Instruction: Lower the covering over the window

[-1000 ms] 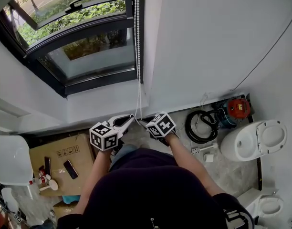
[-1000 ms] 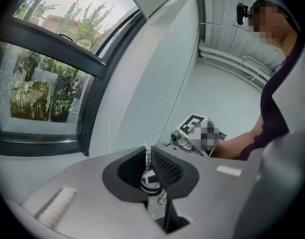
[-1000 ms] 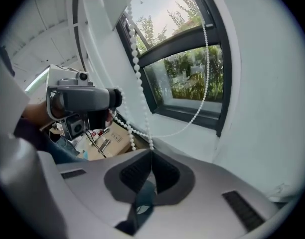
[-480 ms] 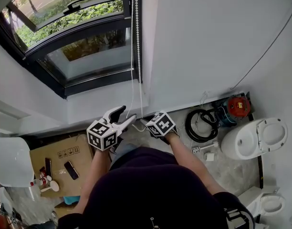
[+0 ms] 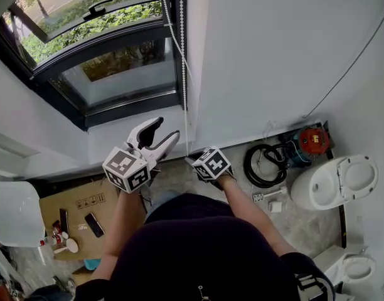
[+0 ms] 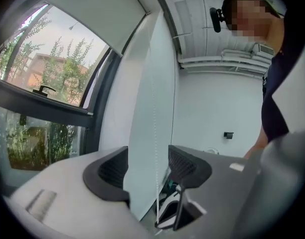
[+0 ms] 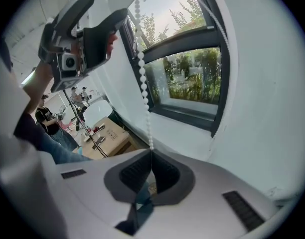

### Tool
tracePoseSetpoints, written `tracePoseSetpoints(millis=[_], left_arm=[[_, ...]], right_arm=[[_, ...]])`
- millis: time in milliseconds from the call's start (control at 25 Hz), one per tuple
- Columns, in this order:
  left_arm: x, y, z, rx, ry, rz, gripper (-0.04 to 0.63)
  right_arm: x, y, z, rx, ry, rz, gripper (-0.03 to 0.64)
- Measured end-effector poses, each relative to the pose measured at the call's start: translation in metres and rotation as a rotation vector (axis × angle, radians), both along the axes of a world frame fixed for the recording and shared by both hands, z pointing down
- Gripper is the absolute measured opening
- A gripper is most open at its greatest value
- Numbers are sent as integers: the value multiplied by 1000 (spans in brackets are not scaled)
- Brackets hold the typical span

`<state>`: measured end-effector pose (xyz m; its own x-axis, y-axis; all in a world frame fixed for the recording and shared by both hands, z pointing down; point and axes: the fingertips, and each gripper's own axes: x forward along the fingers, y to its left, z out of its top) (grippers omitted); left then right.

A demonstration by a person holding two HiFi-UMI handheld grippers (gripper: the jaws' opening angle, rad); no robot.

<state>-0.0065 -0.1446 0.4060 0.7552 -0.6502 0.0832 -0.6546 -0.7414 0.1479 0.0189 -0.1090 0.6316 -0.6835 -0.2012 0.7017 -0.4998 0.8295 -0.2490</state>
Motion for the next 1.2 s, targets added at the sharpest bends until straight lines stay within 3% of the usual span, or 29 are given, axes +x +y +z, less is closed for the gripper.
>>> tracePoseSetpoints(millis=[160,320,360,400,440,560,720,880,1000,1200], left_arm=[[23,-9,-18,41,-20,43,238],[43,-17,-13,17,-52,81,228],[45,-19,-11,6,-59,82,182],[47,-20,-9,-5,-61,85,65],[48,-21,-8,-17,-53,91,29],[45,-22,-6,-50,-13,99,25],[35,-23,18,-86,-84,93,25],[23,-20,21,-125,34,72,25],[20,-21,20,-128,63,73,25],[17,-15,72,-211,-60,85,25]], right_arm=[[-3,1,-1,-1,-6,-1,12],[-6,6,-1,-5,-14,-10,12],[-6,7,-2,-5,-17,-12,12],[-7,7,-2,-5,-20,-12,12],[-8,7,-3,-5,-23,-12,12],[-8,8,-1,-20,-30,-10,12],[-8,23,16,-82,-8,-50,12],[-10,29,17,-132,-55,-39,12],[-11,26,17,-122,-45,-47,14],[-11,36,31,-128,21,-106,14]])
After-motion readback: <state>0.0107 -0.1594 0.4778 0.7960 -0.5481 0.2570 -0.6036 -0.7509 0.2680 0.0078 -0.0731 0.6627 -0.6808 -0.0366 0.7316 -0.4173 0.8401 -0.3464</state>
